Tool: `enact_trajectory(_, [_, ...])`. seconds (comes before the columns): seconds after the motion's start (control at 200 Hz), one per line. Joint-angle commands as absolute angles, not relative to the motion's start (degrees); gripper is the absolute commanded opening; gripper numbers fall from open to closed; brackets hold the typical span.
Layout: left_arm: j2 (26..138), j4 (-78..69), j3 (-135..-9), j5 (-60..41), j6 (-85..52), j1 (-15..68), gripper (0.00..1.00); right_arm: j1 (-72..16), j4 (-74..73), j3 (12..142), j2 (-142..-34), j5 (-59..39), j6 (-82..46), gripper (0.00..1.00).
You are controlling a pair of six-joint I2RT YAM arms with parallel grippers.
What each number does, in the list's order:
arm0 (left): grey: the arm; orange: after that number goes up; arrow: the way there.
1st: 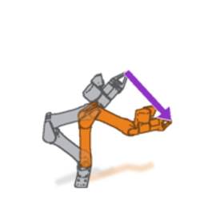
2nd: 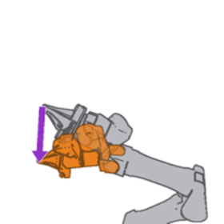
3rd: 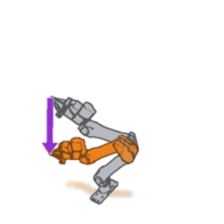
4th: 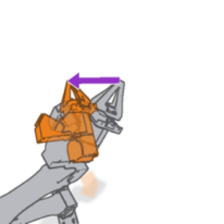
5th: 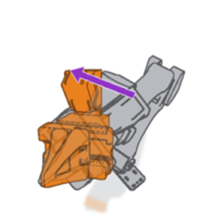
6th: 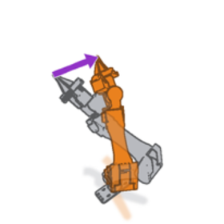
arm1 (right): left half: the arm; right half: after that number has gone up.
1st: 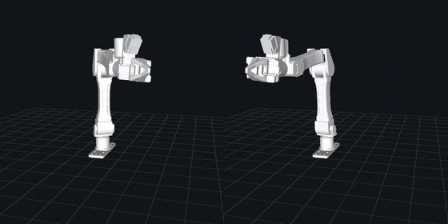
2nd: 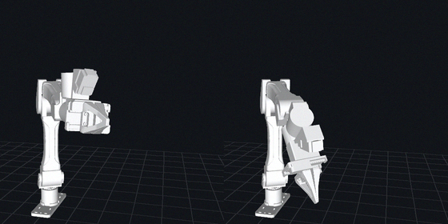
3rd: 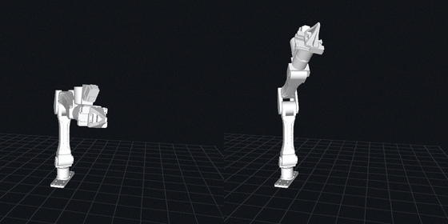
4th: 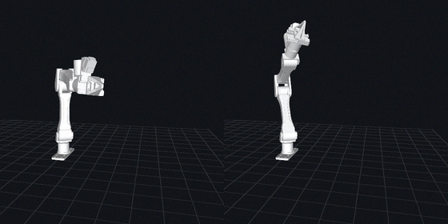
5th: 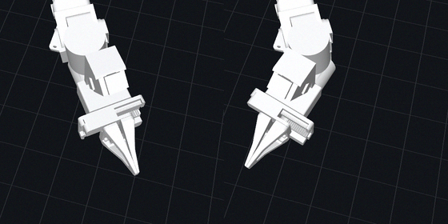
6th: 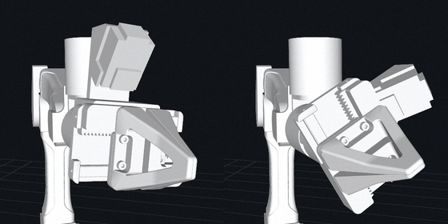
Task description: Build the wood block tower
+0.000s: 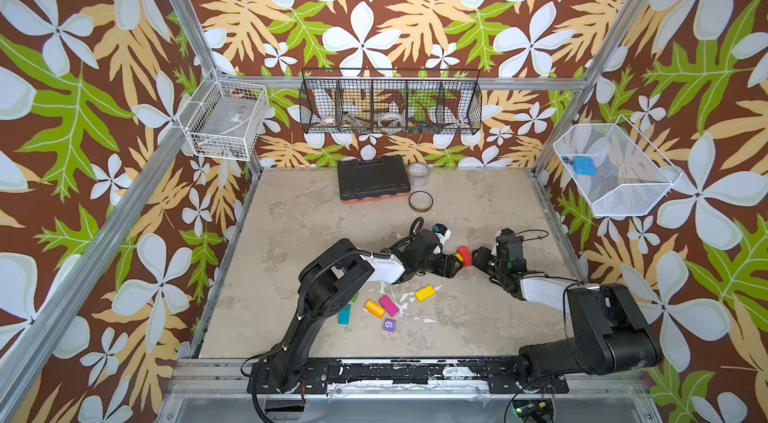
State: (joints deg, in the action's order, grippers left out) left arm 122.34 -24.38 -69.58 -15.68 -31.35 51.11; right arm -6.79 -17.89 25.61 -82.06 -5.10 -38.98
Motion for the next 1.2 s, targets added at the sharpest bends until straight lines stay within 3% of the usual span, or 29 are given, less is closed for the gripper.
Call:
enact_trajectory(0.0, [121.34,-29.39,-67.04,-19.16,-34.56,51.21,0.72,-6.88,-18.59,25.42,-81.22,-5.09,-39.75,0.45])
enact_trajectory(0.095, [120.94,-32.07,-65.13,-19.13,-35.77,51.41,0.67,-7.11,-18.46,25.57,-81.27,-5.10,-39.74,0.45])
enact_trajectory(0.241, [121.38,-30.80,-65.57,-17.64,-35.68,51.46,0.49,-7.82,-18.22,25.84,-81.75,-4.87,-39.64,0.45])
enact_trajectory(0.466, [122.04,-28.21,-66.36,-14.18,-35.69,51.55,0.34,-8.49,-17.56,26.06,-81.39,-3.81,-39.45,0.45])
enact_trajectory(0.742, [123.55,-27.07,-67.91,-13.89,-35.37,51.52,0.27,-9.13,-17.29,26.54,-81.73,-3.24,-39.34,0.45])
enact_trajectory(0.972, [122.96,-27.20,-66.33,-10.61,-37.73,51.55,0.08,-9.54,-16.89,26.42,-81.24,-2.15,-39.39,0.45])
enact_trajectory(1.198, [118.11,-31.69,-59.24,-5.98,-41.69,51.59,0.08,-9.93,-17.40,24.41,-78.17,-1.23,-40.65,0.45])
